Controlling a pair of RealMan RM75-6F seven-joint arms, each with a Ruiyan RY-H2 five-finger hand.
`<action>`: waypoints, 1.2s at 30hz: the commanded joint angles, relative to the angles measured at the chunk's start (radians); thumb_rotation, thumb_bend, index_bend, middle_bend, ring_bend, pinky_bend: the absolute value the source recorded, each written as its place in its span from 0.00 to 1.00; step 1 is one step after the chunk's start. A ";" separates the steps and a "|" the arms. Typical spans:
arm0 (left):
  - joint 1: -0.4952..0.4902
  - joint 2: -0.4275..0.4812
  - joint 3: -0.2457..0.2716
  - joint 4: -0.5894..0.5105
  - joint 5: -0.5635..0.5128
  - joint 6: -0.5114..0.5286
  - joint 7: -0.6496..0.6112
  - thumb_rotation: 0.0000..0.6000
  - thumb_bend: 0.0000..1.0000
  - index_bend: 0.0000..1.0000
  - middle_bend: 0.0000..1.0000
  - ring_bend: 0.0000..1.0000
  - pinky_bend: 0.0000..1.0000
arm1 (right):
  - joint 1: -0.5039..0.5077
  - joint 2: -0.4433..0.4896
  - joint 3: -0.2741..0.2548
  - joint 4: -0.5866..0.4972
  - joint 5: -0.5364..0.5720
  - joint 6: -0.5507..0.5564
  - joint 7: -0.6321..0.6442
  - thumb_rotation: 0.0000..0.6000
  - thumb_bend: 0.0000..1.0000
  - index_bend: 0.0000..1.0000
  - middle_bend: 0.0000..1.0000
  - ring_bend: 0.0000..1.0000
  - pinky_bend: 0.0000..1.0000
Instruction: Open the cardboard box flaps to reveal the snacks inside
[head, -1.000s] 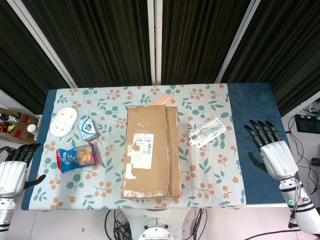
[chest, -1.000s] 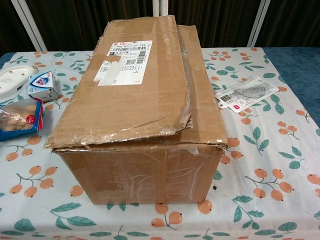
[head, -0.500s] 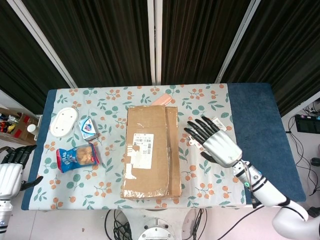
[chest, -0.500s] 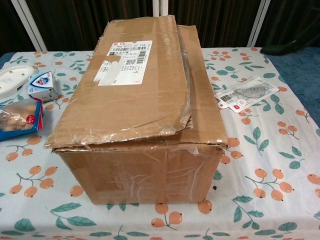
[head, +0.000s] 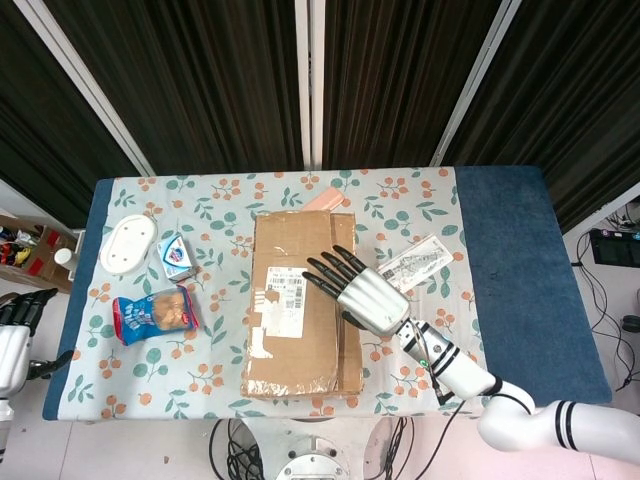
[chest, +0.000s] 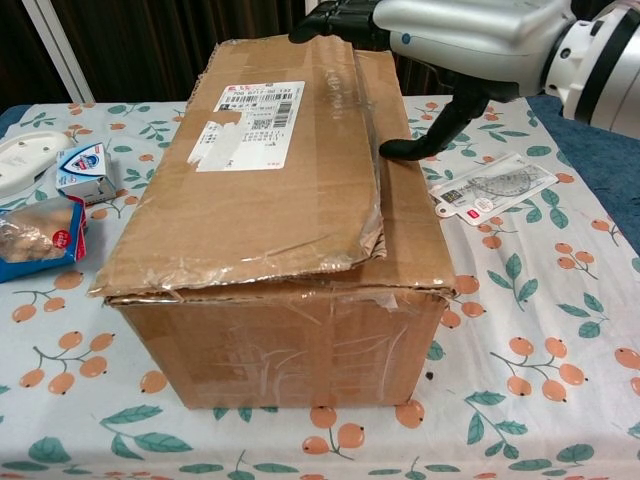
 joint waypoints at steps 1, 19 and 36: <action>-0.001 0.002 -0.003 -0.005 -0.004 -0.003 0.010 1.00 0.10 0.16 0.17 0.16 0.24 | 0.026 -0.052 0.007 0.043 -0.007 0.018 0.010 1.00 0.21 0.00 0.00 0.00 0.00; 0.005 0.000 -0.004 -0.005 0.004 0.007 -0.009 1.00 0.10 0.16 0.17 0.16 0.24 | 0.109 -0.164 0.082 0.078 -0.051 0.152 0.020 1.00 0.23 0.00 0.00 0.00 0.00; 0.009 0.002 0.001 0.004 0.009 0.005 -0.013 1.00 0.10 0.16 0.17 0.16 0.24 | 0.271 -0.309 0.193 0.127 -0.019 0.168 -0.070 1.00 0.21 0.00 0.00 0.00 0.00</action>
